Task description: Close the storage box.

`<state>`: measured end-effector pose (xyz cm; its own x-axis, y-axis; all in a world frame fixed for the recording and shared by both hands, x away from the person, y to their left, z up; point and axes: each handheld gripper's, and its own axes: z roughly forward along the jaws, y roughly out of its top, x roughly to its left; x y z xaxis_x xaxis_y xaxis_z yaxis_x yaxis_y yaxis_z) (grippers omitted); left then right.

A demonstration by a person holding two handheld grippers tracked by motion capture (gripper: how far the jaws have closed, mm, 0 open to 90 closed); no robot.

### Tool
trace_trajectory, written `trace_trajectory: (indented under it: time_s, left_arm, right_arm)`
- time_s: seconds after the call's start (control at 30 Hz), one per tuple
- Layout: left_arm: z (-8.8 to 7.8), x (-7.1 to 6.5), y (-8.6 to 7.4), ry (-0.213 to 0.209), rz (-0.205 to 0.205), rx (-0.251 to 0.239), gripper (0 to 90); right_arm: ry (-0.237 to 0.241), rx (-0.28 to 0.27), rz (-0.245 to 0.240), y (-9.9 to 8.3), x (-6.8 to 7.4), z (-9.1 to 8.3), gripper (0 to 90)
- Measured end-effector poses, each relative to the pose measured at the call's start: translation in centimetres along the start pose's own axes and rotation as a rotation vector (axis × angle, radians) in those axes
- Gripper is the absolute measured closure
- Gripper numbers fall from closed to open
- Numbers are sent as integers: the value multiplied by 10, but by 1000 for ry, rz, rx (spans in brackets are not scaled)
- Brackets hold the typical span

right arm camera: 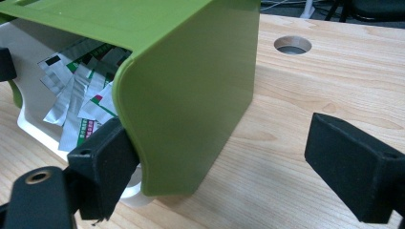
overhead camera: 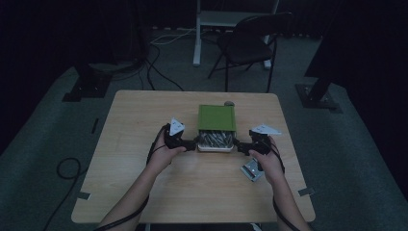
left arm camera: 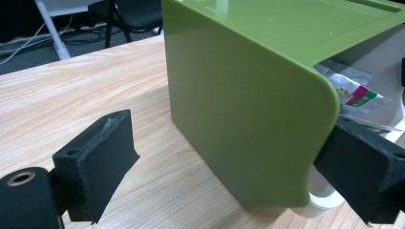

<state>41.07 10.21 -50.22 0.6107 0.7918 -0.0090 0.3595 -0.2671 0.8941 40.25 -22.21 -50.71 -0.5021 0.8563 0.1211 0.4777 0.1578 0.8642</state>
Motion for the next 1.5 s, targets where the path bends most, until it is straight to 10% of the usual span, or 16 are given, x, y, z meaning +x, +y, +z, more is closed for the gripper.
trace_trajectory:
  time_s: [0.47, 0.83, 1.5]
  left_arm:
    - [-8, -5, 2, -16, 5, -25, 94]
    - [-19, -1, 3, -50, -76, -38, 94]
    - [-39, 12, -6, 28, -74, -33, 94]
  right_arm:
    - [4, -41, 24, 5, 6, -4, 113]
    - [0, -58, 42, 1, 4, -9, 113]
    - [-18, -63, 25, -6, 0, -23, 113]
